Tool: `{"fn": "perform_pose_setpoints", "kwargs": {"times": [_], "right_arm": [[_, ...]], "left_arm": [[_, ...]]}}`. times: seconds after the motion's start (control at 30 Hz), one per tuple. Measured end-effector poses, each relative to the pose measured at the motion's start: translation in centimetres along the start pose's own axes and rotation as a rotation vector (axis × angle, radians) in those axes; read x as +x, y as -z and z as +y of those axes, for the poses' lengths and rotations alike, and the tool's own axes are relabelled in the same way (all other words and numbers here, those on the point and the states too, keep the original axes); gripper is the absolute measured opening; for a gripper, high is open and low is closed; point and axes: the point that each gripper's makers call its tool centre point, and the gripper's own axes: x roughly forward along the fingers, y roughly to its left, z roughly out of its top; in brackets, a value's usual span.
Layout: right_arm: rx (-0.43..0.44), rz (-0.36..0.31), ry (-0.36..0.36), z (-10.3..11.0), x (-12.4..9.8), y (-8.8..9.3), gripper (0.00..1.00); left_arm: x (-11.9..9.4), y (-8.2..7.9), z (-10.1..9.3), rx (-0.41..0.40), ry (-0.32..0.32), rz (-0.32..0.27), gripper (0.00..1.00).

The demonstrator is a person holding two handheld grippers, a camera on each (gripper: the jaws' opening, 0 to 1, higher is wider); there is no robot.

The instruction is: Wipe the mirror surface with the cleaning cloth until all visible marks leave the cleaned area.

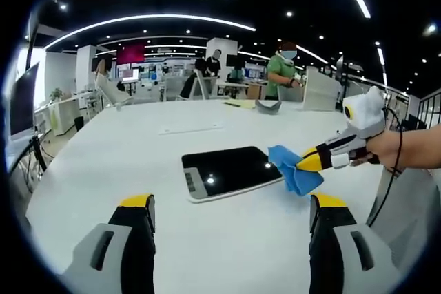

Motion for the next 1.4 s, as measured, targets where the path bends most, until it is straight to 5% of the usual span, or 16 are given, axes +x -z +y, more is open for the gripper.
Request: {"fn": "perform_pose_setpoints", "kwargs": {"times": [0.37, 1.4], "right_arm": [[-0.03, -0.015, -0.04, -0.1, 3.9, -2.8, 0.01], [-0.052, 0.009, -0.068, -1.1, 14.6, -7.0, 0.01]], "left_arm": [[-0.1, -0.2, 0.9, -0.009, -0.031, 0.006, 0.94], [0.4, -0.1, 3.2, -0.023, -0.083, 0.03, 0.94]]}}
